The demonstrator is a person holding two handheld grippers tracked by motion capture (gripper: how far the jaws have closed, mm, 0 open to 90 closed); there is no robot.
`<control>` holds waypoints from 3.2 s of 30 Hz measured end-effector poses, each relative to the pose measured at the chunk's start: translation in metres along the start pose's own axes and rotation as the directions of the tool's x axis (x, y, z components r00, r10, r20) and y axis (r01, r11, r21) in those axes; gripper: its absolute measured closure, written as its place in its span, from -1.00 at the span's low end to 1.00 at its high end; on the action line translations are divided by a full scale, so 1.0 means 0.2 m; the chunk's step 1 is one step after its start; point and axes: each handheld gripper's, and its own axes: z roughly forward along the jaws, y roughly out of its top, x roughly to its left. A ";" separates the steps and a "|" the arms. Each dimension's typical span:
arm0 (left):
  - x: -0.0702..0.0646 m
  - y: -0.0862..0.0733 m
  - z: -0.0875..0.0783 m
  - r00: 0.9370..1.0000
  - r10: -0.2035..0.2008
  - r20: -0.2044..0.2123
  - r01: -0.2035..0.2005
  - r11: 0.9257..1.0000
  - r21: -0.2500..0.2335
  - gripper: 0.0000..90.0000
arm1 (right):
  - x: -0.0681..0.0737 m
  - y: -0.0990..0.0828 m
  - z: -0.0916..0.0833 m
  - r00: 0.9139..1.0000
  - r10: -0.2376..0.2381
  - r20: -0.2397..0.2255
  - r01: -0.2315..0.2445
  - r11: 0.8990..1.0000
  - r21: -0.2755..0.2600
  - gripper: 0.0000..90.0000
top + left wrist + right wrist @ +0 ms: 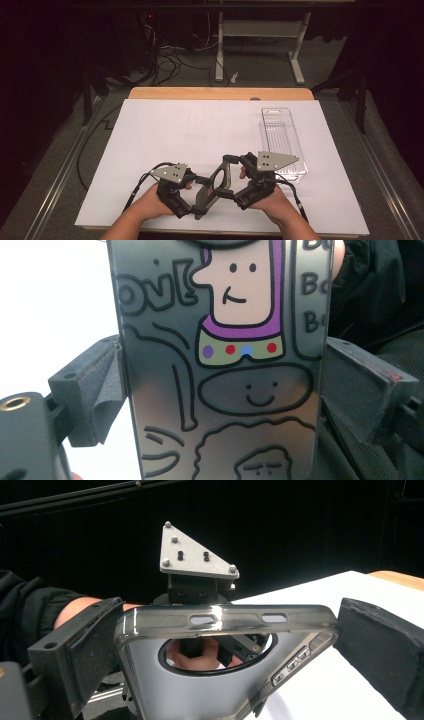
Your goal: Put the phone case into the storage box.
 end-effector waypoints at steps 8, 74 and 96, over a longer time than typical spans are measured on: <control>0.00 0.00 0.00 1.000 0.003 0.002 -0.003 1.000 -0.002 -0.72 | 0.00 -0.01 0.00 1.000 0.011 -0.018 -0.011 1.000 0.002 -0.90; 0.01 0.02 -0.05 0.986 -0.051 -0.160 0.041 0.997 -0.067 -1.00 | -0.01 0.00 -0.06 0.997 0.041 0.061 -0.039 0.999 -0.032 -0.70; -0.02 -0.10 -0.30 0.757 -0.174 -0.629 0.143 0.985 -0.100 -0.99 | -0.01 0.01 -0.10 0.980 -0.013 0.197 0.015 1.000 -0.008 -0.70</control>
